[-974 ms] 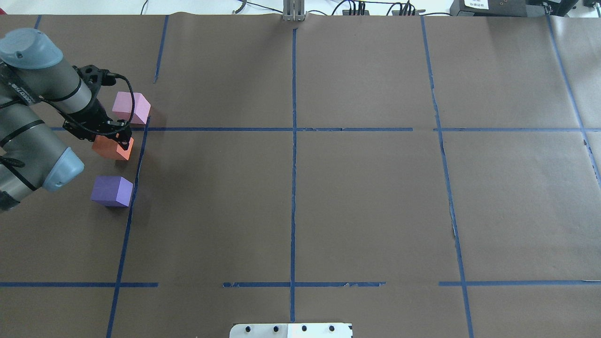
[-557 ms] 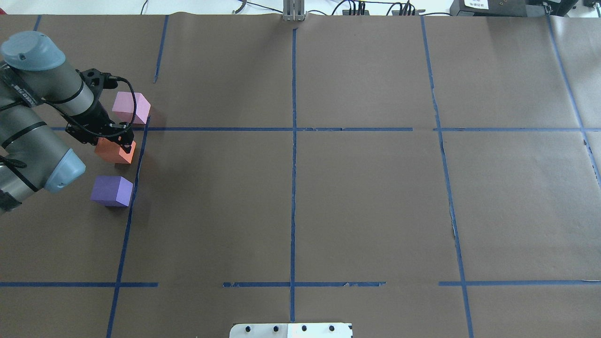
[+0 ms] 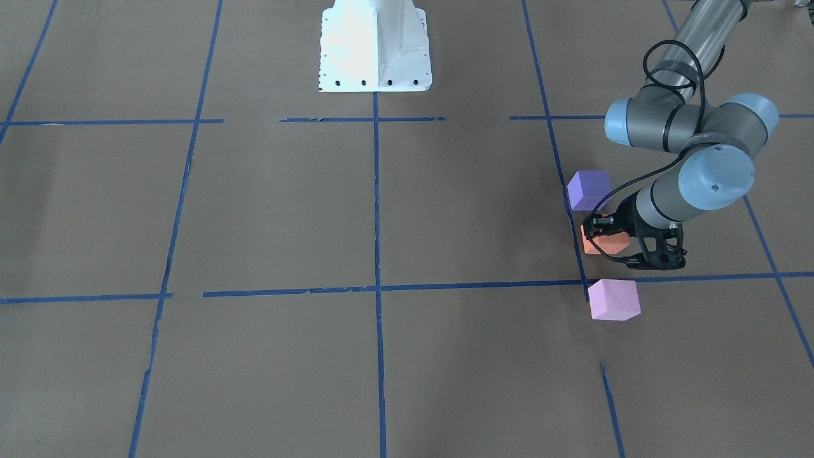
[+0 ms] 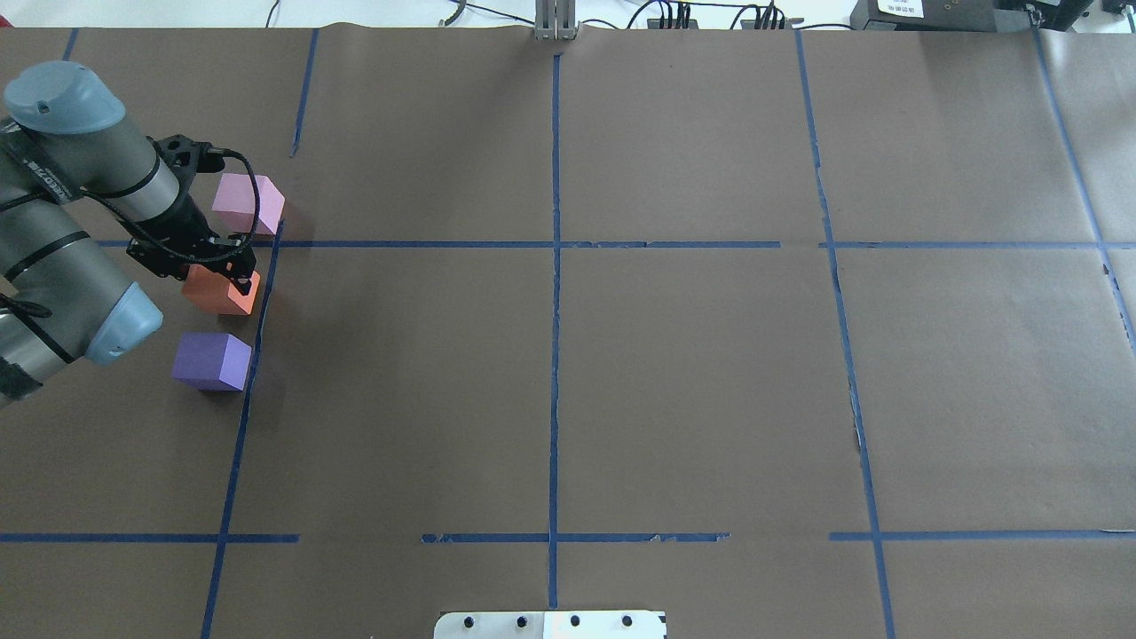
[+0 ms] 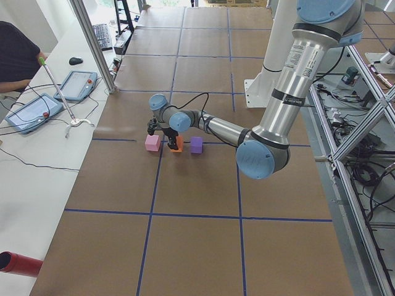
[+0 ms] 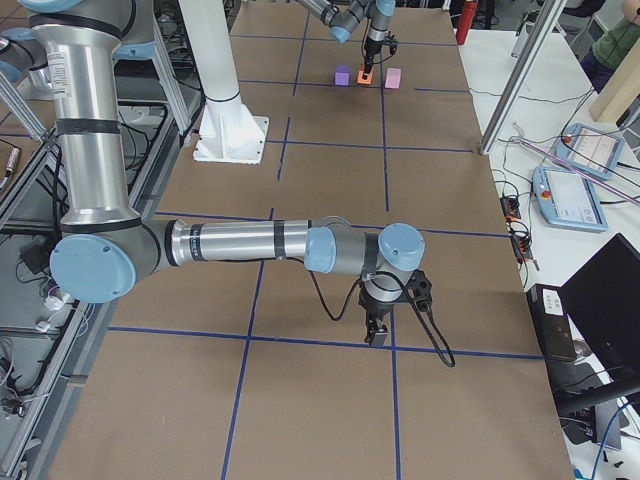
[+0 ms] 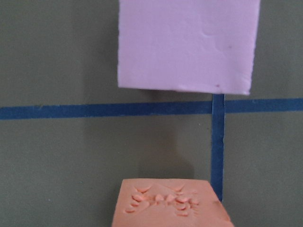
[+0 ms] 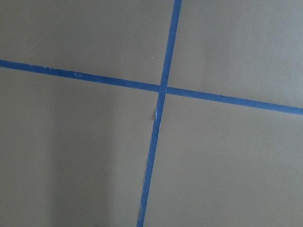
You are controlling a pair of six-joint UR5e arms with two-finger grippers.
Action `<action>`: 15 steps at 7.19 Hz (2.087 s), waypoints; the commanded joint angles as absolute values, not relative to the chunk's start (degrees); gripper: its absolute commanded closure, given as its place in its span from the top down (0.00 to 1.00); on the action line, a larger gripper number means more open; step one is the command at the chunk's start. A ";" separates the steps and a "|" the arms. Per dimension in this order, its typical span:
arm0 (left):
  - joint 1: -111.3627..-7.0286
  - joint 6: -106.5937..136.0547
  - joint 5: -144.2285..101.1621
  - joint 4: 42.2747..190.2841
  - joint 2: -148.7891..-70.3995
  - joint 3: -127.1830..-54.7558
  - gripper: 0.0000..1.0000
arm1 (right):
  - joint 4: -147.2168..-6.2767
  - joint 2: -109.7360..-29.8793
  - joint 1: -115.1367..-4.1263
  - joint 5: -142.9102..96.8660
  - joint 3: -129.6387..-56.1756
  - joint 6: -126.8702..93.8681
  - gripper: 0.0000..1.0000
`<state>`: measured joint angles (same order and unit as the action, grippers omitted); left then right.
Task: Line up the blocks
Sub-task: 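Lower the orange cube between the pink and purple cubes, then open the left gripper and lift it off the orange cube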
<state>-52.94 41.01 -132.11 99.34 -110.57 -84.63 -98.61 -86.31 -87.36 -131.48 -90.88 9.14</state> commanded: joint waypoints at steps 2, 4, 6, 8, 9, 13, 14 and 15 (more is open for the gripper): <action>-52.65 40.96 -132.36 99.84 -111.27 -83.23 0.34 | -98.61 -86.31 -87.36 -131.48 -90.88 9.14 1.00; -52.65 40.96 -132.36 100.37 -111.45 -82.97 0.70 | -98.61 -86.31 -87.36 -131.48 -90.88 9.14 1.00; -52.65 40.96 -132.36 100.98 -111.53 -82.35 0.98 | -98.61 -86.31 -87.36 -131.48 -90.88 9.14 1.00; -52.65 40.87 -132.28 101.16 -111.53 -82.35 1.00 | -98.61 -86.31 -87.36 -131.48 -90.88 9.14 1.00; -52.65 40.87 -132.10 100.99 -111.53 -82.44 1.00 | -98.61 -86.31 -87.36 -131.48 -90.88 9.14 1.00; -53.26 44.39 -132.01 100.55 -110.49 -86.91 1.00 | -98.61 -86.31 -87.36 -131.48 -90.88 9.14 1.00; -53.26 44.30 -132.01 100.63 -109.87 -87.27 1.00 | -98.61 -86.31 -87.36 -131.48 -90.88 9.14 1.00; -53.44 44.30 -132.10 100.46 -109.78 -88.15 1.00 | -98.61 -86.31 -87.36 -131.48 -90.88 9.14 1.00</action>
